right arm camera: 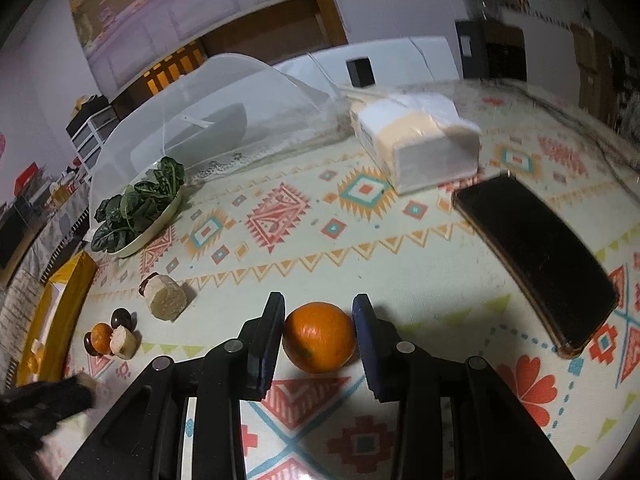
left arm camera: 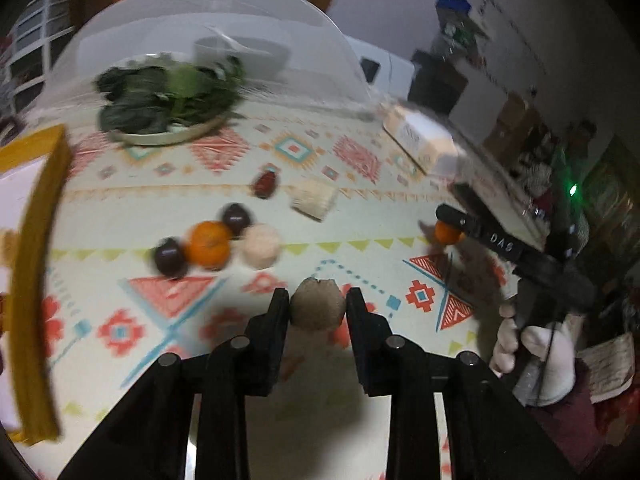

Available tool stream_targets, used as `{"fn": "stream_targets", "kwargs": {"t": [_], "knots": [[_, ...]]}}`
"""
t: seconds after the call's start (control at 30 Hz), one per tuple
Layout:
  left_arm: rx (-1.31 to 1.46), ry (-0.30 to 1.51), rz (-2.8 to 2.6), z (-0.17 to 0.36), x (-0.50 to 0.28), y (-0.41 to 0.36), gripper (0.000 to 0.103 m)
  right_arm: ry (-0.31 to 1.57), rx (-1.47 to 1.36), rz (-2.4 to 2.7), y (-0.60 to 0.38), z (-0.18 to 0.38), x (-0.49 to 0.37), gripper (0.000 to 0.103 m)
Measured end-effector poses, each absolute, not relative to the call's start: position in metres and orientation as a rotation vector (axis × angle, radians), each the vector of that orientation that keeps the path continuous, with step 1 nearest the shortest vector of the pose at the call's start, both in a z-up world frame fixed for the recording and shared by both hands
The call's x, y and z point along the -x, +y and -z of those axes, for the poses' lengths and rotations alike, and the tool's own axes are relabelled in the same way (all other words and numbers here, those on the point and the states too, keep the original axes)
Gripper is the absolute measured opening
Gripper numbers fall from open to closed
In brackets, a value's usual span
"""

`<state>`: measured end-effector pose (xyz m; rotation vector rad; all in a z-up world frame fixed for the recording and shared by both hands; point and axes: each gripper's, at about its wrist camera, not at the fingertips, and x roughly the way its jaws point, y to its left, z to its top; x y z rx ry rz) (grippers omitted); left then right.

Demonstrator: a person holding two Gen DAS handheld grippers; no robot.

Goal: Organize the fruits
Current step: 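Carry the white ball and mandarin over the tray and open both tools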

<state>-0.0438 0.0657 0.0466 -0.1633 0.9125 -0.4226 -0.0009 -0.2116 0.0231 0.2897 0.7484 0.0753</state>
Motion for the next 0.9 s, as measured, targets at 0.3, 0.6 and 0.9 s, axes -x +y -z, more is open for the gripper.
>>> {"fn": "stream_targets", "kwargs": {"t": [0.3, 0.6, 0.9], "knots": [[0.253, 0.813, 0.278, -0.084, 0.067, 0.182, 0.029, 0.719, -0.280, -0.296, -0.120, -0.083, 0.024, 0.038], [0.317, 0.787, 0.084, -0.093, 0.072, 0.295, 0.029, 0.790, -0.204, -0.593, 0.034, -0.092, 0.026, 0.032], [0.432, 0.820, 0.012, -0.065, 0.059, 0.368, 0.028, 0.841, -0.145, -0.698, 0.104, -0.078, 0.022, 0.029]]}}
